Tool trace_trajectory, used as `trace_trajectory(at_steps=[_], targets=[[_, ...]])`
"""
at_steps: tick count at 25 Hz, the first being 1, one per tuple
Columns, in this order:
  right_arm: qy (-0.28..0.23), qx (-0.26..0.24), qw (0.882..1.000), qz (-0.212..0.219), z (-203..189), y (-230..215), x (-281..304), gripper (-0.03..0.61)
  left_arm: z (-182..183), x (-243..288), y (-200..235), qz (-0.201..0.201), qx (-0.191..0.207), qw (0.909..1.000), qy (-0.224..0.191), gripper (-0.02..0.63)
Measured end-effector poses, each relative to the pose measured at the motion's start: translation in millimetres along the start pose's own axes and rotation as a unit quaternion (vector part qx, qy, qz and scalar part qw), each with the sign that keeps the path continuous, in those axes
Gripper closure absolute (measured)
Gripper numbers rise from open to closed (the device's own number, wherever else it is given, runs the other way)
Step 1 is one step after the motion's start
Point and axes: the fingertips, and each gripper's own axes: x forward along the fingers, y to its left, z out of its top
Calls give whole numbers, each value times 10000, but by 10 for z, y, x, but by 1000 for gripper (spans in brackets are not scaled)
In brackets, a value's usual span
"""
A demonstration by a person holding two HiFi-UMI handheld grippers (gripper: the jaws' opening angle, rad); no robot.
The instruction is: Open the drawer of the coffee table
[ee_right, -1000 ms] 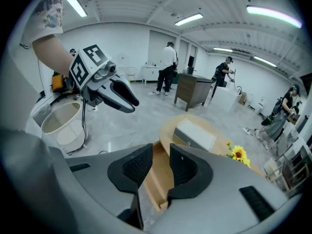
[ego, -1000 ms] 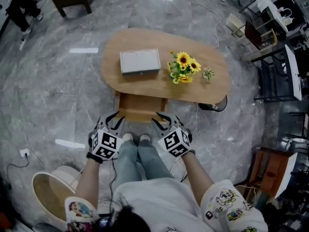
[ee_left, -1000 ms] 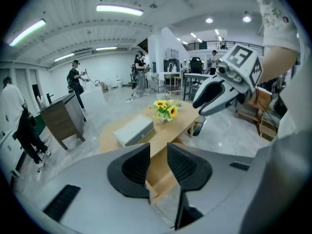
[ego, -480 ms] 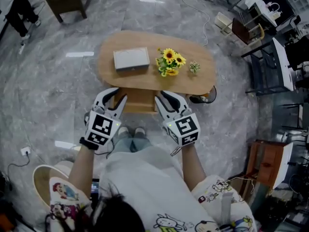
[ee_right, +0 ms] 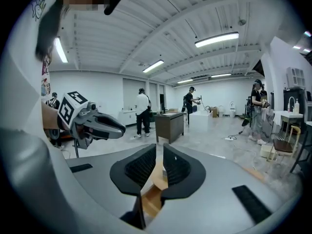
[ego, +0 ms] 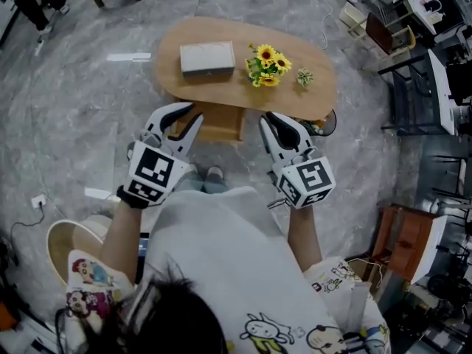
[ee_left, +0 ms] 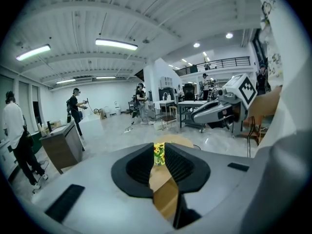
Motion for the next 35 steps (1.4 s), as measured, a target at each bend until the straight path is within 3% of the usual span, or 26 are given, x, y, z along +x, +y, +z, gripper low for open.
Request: trace_trajectory(at_steps=[7, 15, 23, 35], targets=[[-136, 109, 9998, -1, 43, 49, -45, 561, 83, -140, 51, 45, -192, 9997, -152, 579], [-128, 150, 9998, -102, -4, 61, -169, 578, 62, -246, -120, -194, -244, 9993, -211, 605], [-46, 196, 9997, -135, -71, 79, -215, 578, -22, -202, -208, -293, -441, 9984, -200, 609], [-25, 239, 9997, -104, -95, 124, -174, 579, -23, -173, -201, -309, -424, 9984, -214, 609]])
